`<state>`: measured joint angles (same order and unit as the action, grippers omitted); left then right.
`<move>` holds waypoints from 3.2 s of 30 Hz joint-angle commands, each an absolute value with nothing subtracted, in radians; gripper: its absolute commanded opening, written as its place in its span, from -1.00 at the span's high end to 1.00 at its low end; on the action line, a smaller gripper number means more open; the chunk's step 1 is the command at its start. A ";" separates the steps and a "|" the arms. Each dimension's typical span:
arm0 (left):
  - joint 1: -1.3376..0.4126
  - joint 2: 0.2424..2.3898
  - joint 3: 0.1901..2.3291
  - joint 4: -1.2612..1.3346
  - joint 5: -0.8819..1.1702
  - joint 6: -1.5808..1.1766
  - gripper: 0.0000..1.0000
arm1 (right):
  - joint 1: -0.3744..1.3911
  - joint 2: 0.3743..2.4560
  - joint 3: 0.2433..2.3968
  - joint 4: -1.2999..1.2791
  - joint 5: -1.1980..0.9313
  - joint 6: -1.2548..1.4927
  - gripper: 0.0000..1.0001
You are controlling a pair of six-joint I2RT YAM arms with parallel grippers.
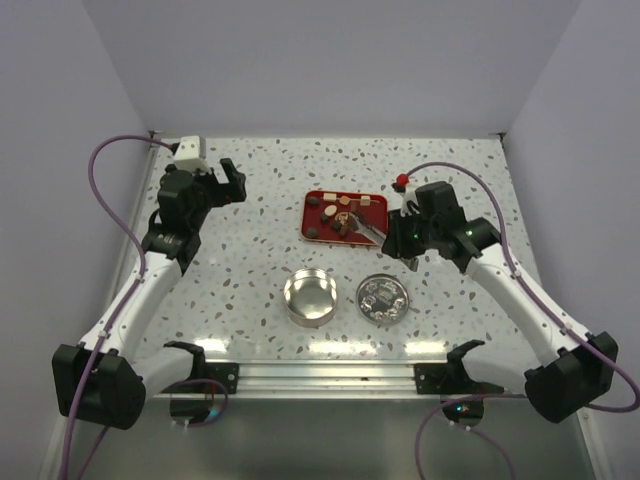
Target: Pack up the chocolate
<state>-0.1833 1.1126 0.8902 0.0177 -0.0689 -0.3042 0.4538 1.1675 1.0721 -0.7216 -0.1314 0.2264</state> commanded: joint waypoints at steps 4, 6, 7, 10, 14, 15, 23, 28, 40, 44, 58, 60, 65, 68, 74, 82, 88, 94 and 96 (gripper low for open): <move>-0.178 1.112 0.904 0.031 -0.089 -0.310 -1.00 | 0.466 1.085 1.089 -0.752 -0.360 0.189 0.47; -0.178 1.114 0.902 0.031 -0.092 -0.307 -1.00 | 0.471 1.071 1.077 -0.761 -0.414 0.181 0.48; -0.178 1.114 0.903 0.029 -0.094 -0.307 -1.00 | 0.472 1.060 1.074 -0.761 -0.429 0.178 0.48; -0.178 1.118 0.904 0.029 -0.095 -0.308 -1.00 | 0.476 1.028 1.062 -0.761 -0.517 0.173 0.48; -0.176 1.123 0.904 0.026 -0.101 -0.305 -1.00 | 0.488 0.994 1.052 -0.778 -0.587 0.161 0.48; -0.178 1.123 0.904 0.026 -0.103 -0.305 -1.00 | 0.491 0.989 1.051 -0.790 -0.597 0.155 0.48; -0.178 1.124 0.907 0.025 -0.103 -0.304 -1.00 | 0.561 1.011 1.023 -0.842 -0.591 0.124 0.49; -0.178 1.123 0.908 0.021 -0.103 -0.304 -1.00 | 0.584 1.028 1.028 -0.877 -0.571 0.103 0.49; -0.178 1.131 0.908 0.023 -0.098 -0.305 -1.00 | 0.597 1.063 1.043 -0.930 -0.537 0.072 0.31; -0.178 1.132 0.908 0.023 -0.098 -0.307 -1.00 | 0.597 1.066 1.043 -0.899 -0.548 0.084 0.26; -0.178 1.144 0.907 0.028 -0.098 -0.305 -1.00 | 0.597 1.078 1.072 -0.810 -0.482 0.130 0.24; -0.178 1.144 0.907 0.028 -0.098 -0.305 -1.00 | 0.597 1.091 1.086 -0.773 -0.474 0.156 0.25; -0.176 1.141 0.908 0.026 -0.100 -0.304 -1.00 | 0.597 1.162 1.132 -0.677 -0.456 0.176 0.24; -0.178 1.144 0.908 0.025 -0.103 -0.302 -1.00 | 0.597 1.201 1.166 -0.649 -0.426 0.166 0.24; -0.178 1.144 0.908 0.023 -0.106 -0.302 -1.00 | 0.595 1.321 1.215 -0.612 -0.351 0.114 0.24; -0.178 1.147 0.907 0.025 -0.103 -0.302 -1.00 | 0.580 1.446 1.250 -0.558 -0.256 0.097 0.24; -0.178 1.154 0.905 0.026 -0.100 -0.302 -1.00 | 0.574 1.497 1.298 -0.554 -0.177 0.071 0.24; -0.178 1.160 0.904 0.029 -0.097 -0.304 -1.00 | 0.561 1.522 1.312 -0.554 -0.120 0.046 0.24; -0.178 1.161 0.904 0.029 -0.094 -0.305 -1.00 | 0.561 1.531 1.312 -0.552 -0.094 0.041 0.24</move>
<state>-0.1833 1.1538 0.8902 0.0170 -0.0933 -0.3038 0.5663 1.5196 1.2663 -0.5930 -0.1566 0.0700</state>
